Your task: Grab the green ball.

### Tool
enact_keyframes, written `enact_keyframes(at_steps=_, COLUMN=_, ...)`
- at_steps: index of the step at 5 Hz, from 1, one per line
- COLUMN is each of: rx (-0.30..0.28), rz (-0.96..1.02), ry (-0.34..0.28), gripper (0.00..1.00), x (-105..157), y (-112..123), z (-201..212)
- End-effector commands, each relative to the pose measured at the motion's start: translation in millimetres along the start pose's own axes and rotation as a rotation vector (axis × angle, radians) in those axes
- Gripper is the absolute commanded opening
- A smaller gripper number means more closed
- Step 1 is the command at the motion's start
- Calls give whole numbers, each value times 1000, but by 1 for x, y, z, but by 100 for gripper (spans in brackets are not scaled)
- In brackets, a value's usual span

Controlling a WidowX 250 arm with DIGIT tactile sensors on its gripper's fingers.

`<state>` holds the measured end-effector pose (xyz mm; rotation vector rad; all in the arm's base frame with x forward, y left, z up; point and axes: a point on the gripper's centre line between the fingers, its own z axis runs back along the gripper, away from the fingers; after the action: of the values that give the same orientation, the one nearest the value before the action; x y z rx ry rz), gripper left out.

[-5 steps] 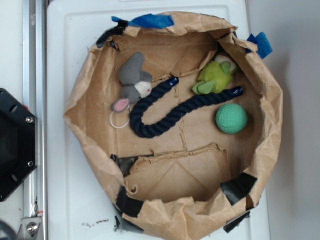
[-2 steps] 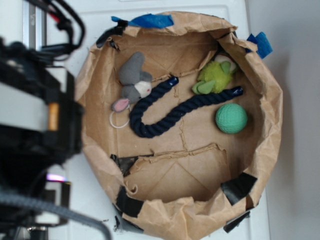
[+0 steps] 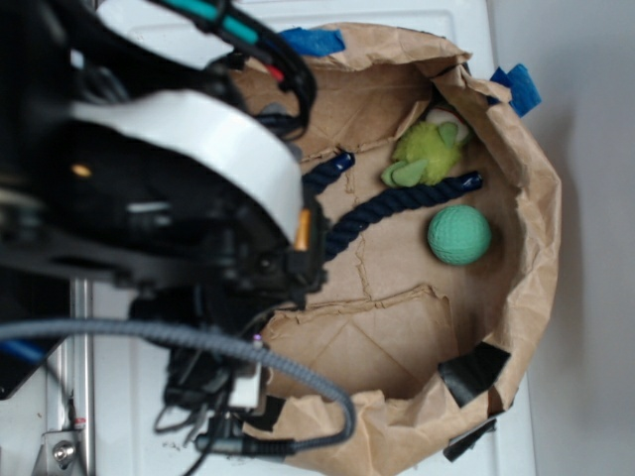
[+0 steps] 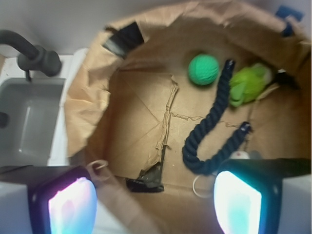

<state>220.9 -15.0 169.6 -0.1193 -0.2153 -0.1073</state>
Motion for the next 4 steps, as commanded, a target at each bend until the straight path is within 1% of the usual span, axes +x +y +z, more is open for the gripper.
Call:
enact_keyframes(at_steps=1, rx=-17, rz=105, ry=5, gripper=100, x=21, y=33, z=-24)
enact_keyframes(at_steps=2, rx=-31, rz=123, ry=12, gripper=100, x=35, y=42, z=-37)
enact_keyframes(at_steps=3, rx=-8, rz=136, ry=9, gripper=100, x=46, y=42, z=-52)
enact_keyframes(at_steps=4, rx=10, rz=131, ry=12, gripper=100, x=45, y=32, z=-46)
